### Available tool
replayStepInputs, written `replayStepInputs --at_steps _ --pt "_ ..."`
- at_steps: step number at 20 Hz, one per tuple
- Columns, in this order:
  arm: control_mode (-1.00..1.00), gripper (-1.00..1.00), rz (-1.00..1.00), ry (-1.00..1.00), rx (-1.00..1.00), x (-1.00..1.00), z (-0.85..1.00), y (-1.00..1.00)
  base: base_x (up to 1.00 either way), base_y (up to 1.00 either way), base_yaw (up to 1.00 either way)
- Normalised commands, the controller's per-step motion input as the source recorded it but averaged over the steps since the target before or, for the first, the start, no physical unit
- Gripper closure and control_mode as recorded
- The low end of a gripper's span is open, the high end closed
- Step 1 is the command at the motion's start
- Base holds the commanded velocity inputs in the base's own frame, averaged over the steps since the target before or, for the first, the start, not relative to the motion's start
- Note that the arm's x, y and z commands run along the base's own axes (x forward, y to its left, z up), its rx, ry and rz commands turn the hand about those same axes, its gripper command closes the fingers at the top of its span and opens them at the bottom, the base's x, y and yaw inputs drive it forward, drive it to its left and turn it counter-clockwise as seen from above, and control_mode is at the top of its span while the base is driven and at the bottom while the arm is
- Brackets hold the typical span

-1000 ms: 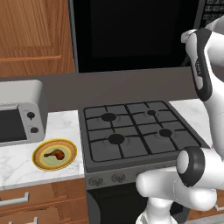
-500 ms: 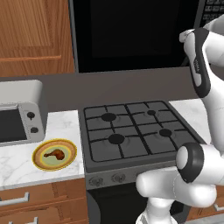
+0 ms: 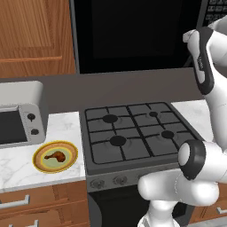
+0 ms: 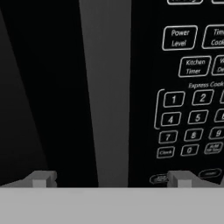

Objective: Pick the chicken drumstick from the counter and place it in the microwave. Then turn on the microwave.

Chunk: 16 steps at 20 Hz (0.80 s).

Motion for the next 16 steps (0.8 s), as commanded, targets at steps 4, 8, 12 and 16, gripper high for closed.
replayStepInputs --at_steps 4,8,12,16 --pt "-1.00 -1.00 0.01 0.00 0.00 0.15 0.00 0.00 0.00 0.00 0.00" --pt "-1.00 -1.00 0.02 0.00 0.00 0.15 0.00 0.00 0.00 0.00 0.00" --pt "-1.00 -1.00 0.02 0.00 0.00 0.13 0.00 -0.01 0.00 0.00 0.00" --pt "-1.00 -1.00 0.02 0.00 0.00 0.12 0.00 -0.03 0.00 0.00 0.00"
